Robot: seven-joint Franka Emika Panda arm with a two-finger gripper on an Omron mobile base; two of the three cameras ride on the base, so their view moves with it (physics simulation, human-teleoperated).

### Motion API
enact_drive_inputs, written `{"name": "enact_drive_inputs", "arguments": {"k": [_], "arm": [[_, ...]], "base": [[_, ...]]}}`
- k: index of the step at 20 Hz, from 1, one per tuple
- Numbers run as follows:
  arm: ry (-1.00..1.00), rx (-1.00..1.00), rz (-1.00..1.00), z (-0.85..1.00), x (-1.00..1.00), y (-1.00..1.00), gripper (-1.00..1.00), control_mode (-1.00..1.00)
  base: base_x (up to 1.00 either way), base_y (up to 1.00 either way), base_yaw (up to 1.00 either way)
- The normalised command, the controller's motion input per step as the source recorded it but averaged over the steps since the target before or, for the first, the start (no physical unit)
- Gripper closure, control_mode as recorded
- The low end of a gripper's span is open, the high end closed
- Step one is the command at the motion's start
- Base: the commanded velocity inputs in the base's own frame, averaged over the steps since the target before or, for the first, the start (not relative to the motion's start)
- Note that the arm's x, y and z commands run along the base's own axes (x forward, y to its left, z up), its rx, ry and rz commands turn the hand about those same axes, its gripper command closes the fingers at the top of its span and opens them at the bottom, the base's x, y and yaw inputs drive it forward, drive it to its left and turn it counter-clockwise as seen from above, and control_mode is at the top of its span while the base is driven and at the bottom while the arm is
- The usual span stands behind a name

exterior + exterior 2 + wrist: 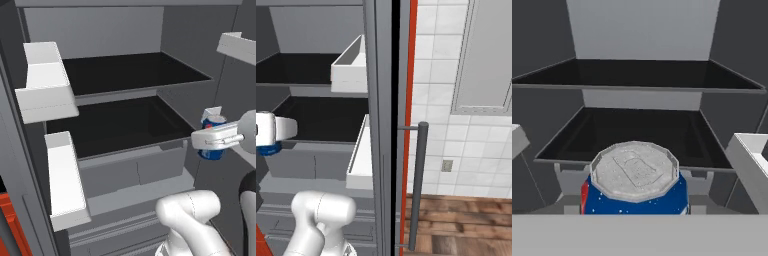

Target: Open the fridge, grab two sodas, and place both sodas inside the bowl with ice on the dining counter.

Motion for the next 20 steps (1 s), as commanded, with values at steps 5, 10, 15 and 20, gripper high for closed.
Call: {"name": "enact_drive_inputs", "arguments": {"k": [5, 10, 15, 20], "arm": [[-0.09, -0.01, 0.01, -0.02, -0.50, 0.02, 1.00, 1.00], [0.00, 0.00, 0.00, 0.00, 0.00, 0.00, 1.00, 1.00], [0.00, 0.00, 0.00, 0.00, 0.00, 0.00, 1.00, 1.00], [0.00, 0.00, 0.00, 0.00, 0.00, 0.00, 1.00, 1.00]], "base": [[-0.16, 0.04, 0.01], [-0.83, 0.39, 0.09], [-0.86, 0.52, 0.19], [-0.78, 0.69, 0.30]]}}
